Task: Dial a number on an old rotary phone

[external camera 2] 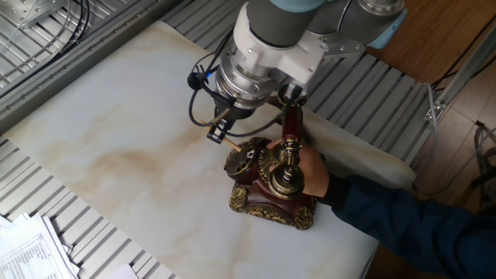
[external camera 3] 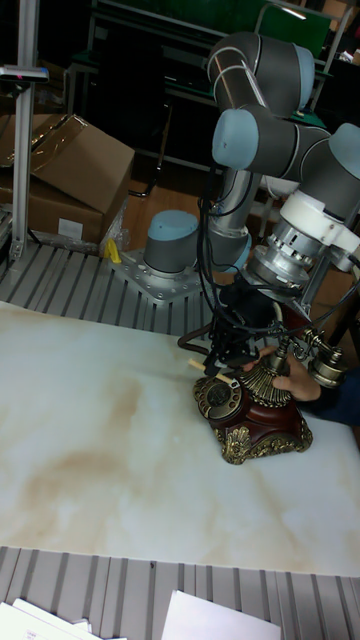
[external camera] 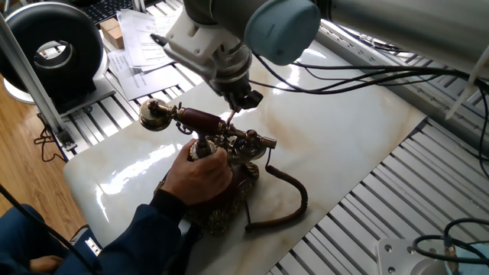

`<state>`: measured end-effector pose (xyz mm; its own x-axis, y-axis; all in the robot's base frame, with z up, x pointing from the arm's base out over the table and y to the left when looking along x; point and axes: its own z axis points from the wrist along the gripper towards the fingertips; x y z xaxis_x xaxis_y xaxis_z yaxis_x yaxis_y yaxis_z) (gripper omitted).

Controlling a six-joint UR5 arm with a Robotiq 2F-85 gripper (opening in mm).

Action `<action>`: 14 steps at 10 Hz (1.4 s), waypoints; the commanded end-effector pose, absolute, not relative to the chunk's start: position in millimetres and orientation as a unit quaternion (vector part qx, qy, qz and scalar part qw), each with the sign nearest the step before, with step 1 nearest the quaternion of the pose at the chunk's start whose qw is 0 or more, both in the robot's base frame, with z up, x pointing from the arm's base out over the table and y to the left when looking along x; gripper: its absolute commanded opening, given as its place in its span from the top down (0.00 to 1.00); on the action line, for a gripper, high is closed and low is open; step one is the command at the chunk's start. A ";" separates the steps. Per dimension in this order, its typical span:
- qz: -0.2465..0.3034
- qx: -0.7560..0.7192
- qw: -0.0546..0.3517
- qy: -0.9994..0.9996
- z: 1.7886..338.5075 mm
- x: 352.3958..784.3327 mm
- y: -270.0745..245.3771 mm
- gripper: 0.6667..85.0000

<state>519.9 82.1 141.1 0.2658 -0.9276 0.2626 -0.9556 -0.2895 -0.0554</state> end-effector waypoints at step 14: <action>0.108 0.830 0.034 -0.547 132.7 511.7 87.5 0.99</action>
<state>515.0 85.1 131.5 0.3783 -0.8962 0.2318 -0.9140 -0.4013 -0.0599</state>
